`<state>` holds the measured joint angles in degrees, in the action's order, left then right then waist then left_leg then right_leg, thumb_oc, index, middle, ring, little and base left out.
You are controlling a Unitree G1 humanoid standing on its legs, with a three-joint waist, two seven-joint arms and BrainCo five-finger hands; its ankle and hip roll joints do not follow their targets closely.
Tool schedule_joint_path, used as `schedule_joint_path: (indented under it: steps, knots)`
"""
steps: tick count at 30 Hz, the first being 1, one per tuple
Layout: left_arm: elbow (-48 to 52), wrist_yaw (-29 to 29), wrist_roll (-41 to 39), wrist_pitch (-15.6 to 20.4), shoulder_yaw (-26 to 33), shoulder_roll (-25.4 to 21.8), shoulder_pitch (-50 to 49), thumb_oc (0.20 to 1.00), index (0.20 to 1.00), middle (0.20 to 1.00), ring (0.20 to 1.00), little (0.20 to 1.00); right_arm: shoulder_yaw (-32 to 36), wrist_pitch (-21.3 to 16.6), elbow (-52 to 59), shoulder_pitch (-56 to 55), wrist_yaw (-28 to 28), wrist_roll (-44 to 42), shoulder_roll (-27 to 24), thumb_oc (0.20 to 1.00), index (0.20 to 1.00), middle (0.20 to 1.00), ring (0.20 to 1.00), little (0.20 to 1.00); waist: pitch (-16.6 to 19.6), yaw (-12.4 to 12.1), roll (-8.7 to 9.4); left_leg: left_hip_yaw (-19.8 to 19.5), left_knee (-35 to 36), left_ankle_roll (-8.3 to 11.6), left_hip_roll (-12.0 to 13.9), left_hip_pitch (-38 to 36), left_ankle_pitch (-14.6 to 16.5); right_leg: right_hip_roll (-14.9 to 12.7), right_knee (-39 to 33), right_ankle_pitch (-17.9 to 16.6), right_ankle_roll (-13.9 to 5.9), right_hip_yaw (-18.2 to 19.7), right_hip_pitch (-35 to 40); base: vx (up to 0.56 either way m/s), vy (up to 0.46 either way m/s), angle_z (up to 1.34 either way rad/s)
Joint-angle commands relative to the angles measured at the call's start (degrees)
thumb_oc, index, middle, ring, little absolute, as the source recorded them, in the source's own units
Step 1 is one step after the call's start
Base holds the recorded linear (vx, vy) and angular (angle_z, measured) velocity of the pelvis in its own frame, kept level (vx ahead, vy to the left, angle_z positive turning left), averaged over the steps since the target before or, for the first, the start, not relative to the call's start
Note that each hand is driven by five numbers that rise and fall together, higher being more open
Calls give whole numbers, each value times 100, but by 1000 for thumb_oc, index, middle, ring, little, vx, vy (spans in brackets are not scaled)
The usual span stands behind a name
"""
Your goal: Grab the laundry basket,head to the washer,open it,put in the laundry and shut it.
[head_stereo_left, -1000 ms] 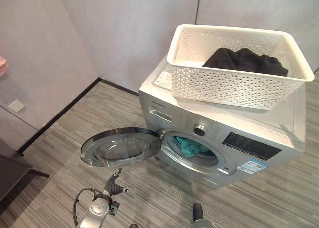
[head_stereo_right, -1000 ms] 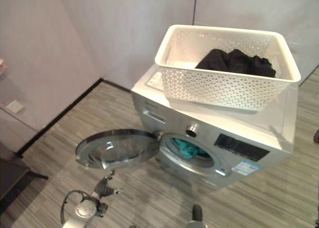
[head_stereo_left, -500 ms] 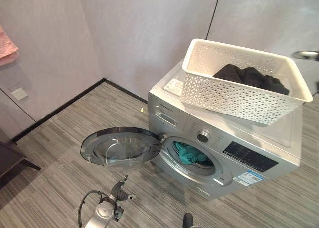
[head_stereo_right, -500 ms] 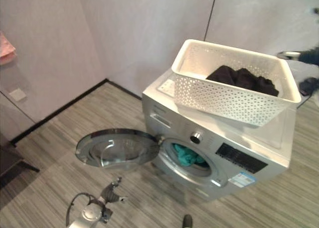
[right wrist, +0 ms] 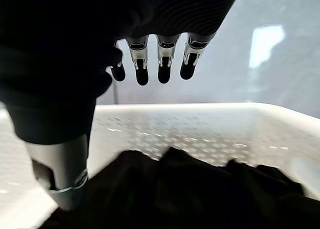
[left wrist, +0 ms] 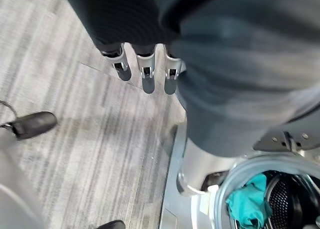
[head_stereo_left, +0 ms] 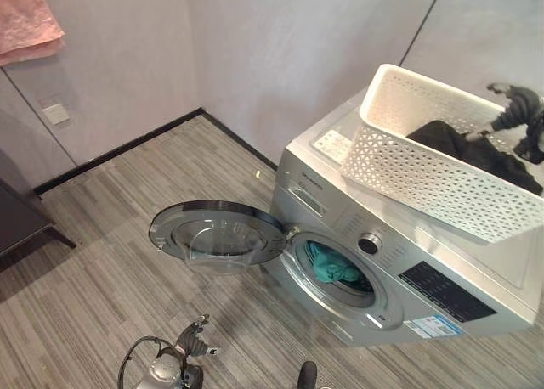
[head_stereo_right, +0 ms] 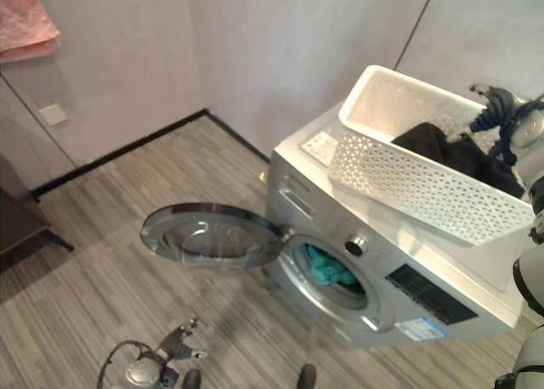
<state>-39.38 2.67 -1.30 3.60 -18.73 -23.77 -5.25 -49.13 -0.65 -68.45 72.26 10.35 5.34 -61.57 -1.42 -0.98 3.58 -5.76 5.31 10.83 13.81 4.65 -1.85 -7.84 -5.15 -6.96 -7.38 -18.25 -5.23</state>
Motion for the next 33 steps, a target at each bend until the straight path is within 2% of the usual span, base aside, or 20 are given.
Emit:
schedule_joint_path:
  steps: [1,7,9,11,12,19,20,21,22,26,33]
  knots:
    - [394,149,-110,299,-298,-320,429,1000,1000,1000,1000,1000,-63,9,-489,578,-106,85,-493,1000,1000,1000,1000,1000,-179,-122,138,271,-31,-56,122,-66,14,-172,54,451,-275,345,-94,-17,10,10]
    - [760,185,-272,332,-122,-536,360,1000,1000,1000,1000,1000,283,33,-955,157,-49,294,-797,1000,1000,1000,1000,1000,-294,-187,-47,135,-31,-26,90,251,-109,-191,65,479,-255,243,-276,-10,0,15]
    - [1108,266,-352,360,-81,-691,300,1000,1000,1000,1000,1000,475,66,-1263,-37,-64,417,-1035,1000,1000,1000,1000,1000,-445,-236,-162,55,-31,-9,66,453,-219,-198,71,490,-239,221,-402,-24,-16,24]
    - [1243,297,-392,355,-43,-758,254,1000,1000,1000,1000,1000,603,77,-1335,-197,-32,456,-1109,1000,1000,1000,1000,1000,-477,-245,-185,11,-31,-4,63,536,-268,-198,68,491,-234,199,-444,6,-27,23]
    - [1327,355,-407,347,12,-814,160,1000,1000,1000,1000,1000,881,126,-1466,-538,65,450,-1227,1000,1000,1000,1000,1000,-606,-260,-261,-33,-31,-5,49,680,-333,-201,57,500,-218,214,-541,10,-39,15]
    - [1402,433,-259,294,-92,-799,161,1000,1000,1000,1000,1000,1148,176,-1387,-1026,291,442,-1097,1000,1000,1000,1000,1000,-749,-268,-280,-60,-31,16,35,899,-429,-175,34,478,-207,278,-751,-7,-21,8]
    - [1401,434,-258,297,-125,-782,175,1000,1000,1000,1000,1000,1140,191,-1365,-1020,316,400,-1035,555,555,555,555,555,-763,-260,-280,-56,-31,14,35,908,-432,-168,35,469,-204,300,-777,0,0,0]
    - [1391,427,-252,298,-150,-770,185,1000,1000,1000,1000,1000,1133,194,-1343,-1006,330,368,-990,253,253,253,253,253,-763,-258,-277,-45,-31,17,41,915,-441,-165,34,464,-205,308,-792,0,0,0]
    - [1393,425,-241,294,-193,-746,207,1000,1000,1000,1000,1000,1136,201,-1330,-966,327,322,-933,200,200,200,200,200,-757,-258,-266,-40,-31,13,45,906,-427,-157,32,462,-203,328,-797,0,0,0]
    - [1432,437,-204,273,-298,-695,247,1000,1000,1000,1000,1000,1058,182,-1330,-675,243,222,-767,200,200,200,200,200,-685,-276,-244,-5,-31,9,66,805,-391,-138,21,473,-213,354,-718,0,0,0]
    - [1312,407,-263,264,-357,-625,323,1000,1000,1000,1000,1000,1191,191,-1473,-119,-73,-169,-881,200,200,200,200,200,-568,-271,-209,-25,-31,2,45,664,-284,-159,15,493,-245,321,-557,2,4,-1]
